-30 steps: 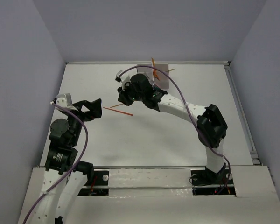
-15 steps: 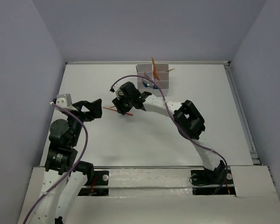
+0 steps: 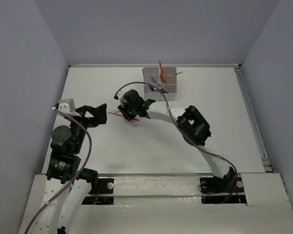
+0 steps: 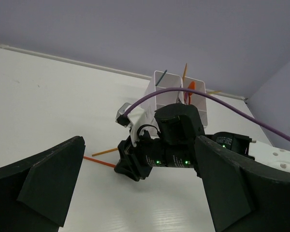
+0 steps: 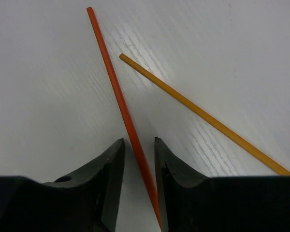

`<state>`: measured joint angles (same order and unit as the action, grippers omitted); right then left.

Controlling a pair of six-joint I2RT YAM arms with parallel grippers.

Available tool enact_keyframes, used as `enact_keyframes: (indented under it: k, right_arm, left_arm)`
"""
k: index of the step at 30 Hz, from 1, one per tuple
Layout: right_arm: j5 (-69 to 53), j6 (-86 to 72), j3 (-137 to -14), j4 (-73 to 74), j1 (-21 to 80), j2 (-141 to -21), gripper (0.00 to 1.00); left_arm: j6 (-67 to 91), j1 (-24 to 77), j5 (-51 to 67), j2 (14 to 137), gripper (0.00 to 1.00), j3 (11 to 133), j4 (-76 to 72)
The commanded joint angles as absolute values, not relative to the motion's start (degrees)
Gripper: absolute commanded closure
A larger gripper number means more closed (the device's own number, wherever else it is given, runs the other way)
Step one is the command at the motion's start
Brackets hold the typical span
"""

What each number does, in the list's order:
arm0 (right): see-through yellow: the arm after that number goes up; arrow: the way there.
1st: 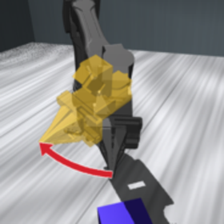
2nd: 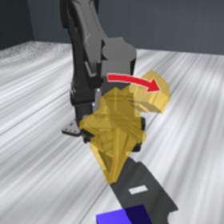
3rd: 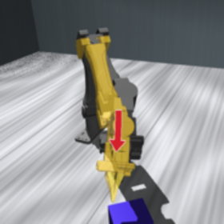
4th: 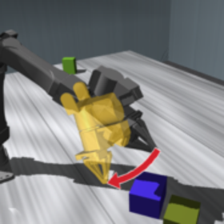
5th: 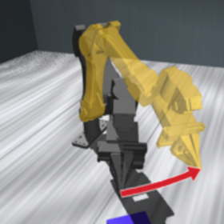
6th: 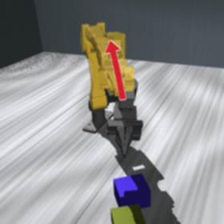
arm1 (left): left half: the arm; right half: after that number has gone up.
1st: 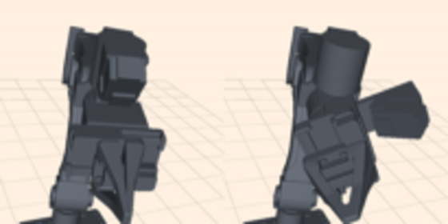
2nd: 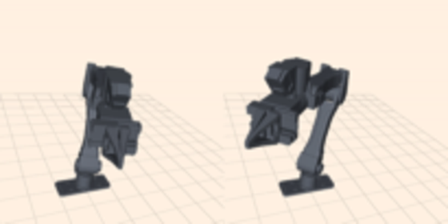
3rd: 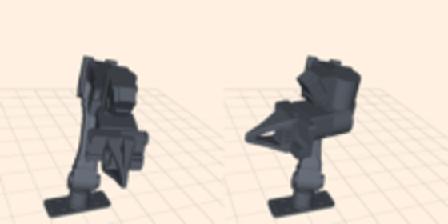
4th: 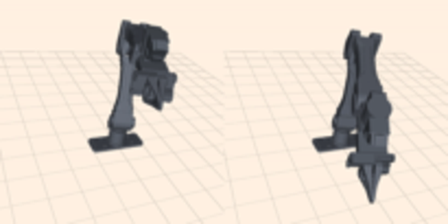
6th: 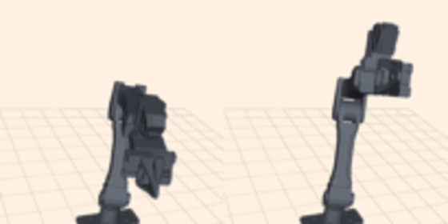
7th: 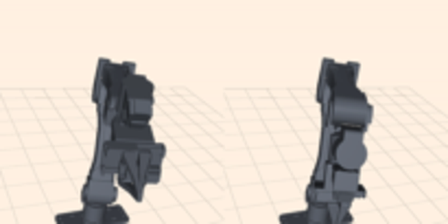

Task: Sort the eating utensils into containers

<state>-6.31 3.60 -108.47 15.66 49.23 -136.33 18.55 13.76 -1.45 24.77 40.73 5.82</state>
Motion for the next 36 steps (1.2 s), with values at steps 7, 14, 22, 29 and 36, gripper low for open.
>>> enact_keyframes:
  k: [7,14,22,29,36]
  right_arm:
    - [-4.5,3.7,-97.0,13.1,55.3,-129.0,0.91]
    - [-3.7,1.6,-88.9,13.9,56.9,-122.7,0.95]
    - [-4.7,0.6,-90.8,16.2,56.9,-122.6,0.62]
    - [-4.4,1.7,-98.0,20.9,58.0,-128.2,0.54]
    - [-1.8,2.5,-102.9,24.1,58.5,-132.1,0.54]
  left_arm:
    - [19.0,13.5,-0.3,24.2,0.01,40.3,3.1]
    - [19.2,13.5,-0.3,24.0,0.01,40.3,3.1]
    - [19.2,13.5,1.4,23.7,0.01,40.2,3.0]
    - [19.1,13.5,1.5,23.5,0.01,40.3,3.2]
    - [19.1,13.5,1.6,23.2,0.01,40.4,3.3]
